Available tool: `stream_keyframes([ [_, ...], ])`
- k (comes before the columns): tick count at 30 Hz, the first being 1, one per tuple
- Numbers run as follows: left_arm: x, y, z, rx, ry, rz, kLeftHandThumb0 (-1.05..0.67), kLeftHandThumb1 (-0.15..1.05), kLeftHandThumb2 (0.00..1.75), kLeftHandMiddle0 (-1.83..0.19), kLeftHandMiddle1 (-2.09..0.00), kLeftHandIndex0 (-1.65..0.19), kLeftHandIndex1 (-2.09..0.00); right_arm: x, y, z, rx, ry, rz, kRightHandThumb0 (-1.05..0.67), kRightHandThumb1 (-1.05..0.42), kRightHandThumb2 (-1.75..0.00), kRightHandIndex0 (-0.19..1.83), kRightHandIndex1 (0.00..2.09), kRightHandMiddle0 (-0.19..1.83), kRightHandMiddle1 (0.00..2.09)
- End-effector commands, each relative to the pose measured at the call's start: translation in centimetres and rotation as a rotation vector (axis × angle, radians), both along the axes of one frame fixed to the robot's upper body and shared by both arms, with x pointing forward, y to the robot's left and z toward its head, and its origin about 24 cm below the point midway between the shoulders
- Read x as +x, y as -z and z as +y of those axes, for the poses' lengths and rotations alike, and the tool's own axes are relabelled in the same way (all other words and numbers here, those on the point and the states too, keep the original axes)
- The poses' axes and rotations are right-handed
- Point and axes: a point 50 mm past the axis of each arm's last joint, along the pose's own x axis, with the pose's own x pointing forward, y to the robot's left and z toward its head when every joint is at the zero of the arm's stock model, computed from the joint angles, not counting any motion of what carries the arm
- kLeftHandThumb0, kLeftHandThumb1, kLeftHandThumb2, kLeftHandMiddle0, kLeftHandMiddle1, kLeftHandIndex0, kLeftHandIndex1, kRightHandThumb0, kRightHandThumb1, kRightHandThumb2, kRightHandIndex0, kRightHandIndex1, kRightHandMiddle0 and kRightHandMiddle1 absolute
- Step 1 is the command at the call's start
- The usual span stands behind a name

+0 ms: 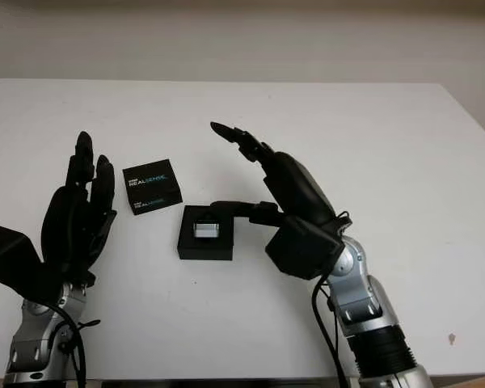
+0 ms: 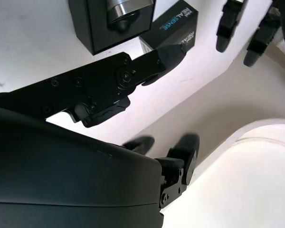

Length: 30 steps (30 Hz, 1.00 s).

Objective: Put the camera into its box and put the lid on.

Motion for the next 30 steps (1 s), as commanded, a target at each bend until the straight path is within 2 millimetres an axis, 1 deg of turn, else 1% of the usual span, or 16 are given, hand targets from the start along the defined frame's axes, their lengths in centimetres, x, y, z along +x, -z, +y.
stream_keyframes([
  [1,0.1,-0.6,-0.2,0.005,0.009,-0.025,-0.72,1.05,0.42,0.19,0.00,0.19,0.00,0.0,-0.6,0.0,-0.044,-0.004,-0.030,-0.48,-0.85,-0.05,0.44,0.39,0.22,0.98],
  [8,0.1,-0.5,-0.1,0.005,0.008,-0.021,-0.72,1.05,0.43,0.19,0.00,0.19,0.00,-1.2,0.1,0.9,-0.242,-0.012,-0.140,-0.52,-0.87,-0.06,0.40,0.39,0.24,0.95],
  [10,0.1,-0.5,-0.1,0.006,0.007,-0.022,-0.72,1.05,0.44,0.19,0.00,0.19,0.00,-1.5,0.4,1.2,-0.256,-0.015,-0.152,-0.51,-0.87,-0.06,0.40,0.40,0.26,0.97],
  [13,0.0,-0.6,-0.1,0.008,0.005,-0.024,-0.73,1.05,0.43,0.19,0.00,0.19,0.00,-1.4,0.6,1.3,-0.288,-0.033,-0.150,-0.49,-0.85,-0.05,0.38,0.43,0.27,1.02],
  [14,0.0,-0.6,-0.1,0.009,0.005,-0.024,-0.73,1.05,0.43,0.19,0.00,0.19,0.00,-1.2,0.5,1.2,-0.319,-0.048,-0.155,-0.46,-0.84,-0.05,0.35,0.44,0.27,0.99],
  [17,-0.1,-0.6,0.0,0.017,0.000,-0.023,-0.72,1.05,0.43,0.19,0.00,0.19,0.00,0.0,-0.7,0.6,-0.452,-0.120,-0.198,-0.43,-0.83,-0.05,0.29,0.45,0.29,0.85],
  [20,-0.2,-0.6,0.0,0.016,-0.006,-0.022,-0.72,1.05,0.43,0.19,0.00,0.19,0.00,1.4,-2.4,-0.2,-0.588,-0.172,-0.255,-0.44,-0.83,-0.06,0.28,0.38,0.34,0.66],
  [24,-0.2,-0.6,0.1,0.016,-0.002,-0.022,-0.72,1.05,0.43,0.19,0.00,0.19,0.00,2.5,-4.5,-0.7,-0.696,-0.216,-0.339,-0.43,-0.81,-0.05,0.34,0.27,0.43,0.50],
  [30,-0.1,-0.6,-0.2,0.011,-0.002,-0.017,-0.72,1.05,0.44,0.19,0.00,0.19,0.00,3.2,-6.2,-0.9,-0.812,-0.270,-0.440,-0.38,-0.81,-0.05,0.37,0.23,0.47,0.45],
])
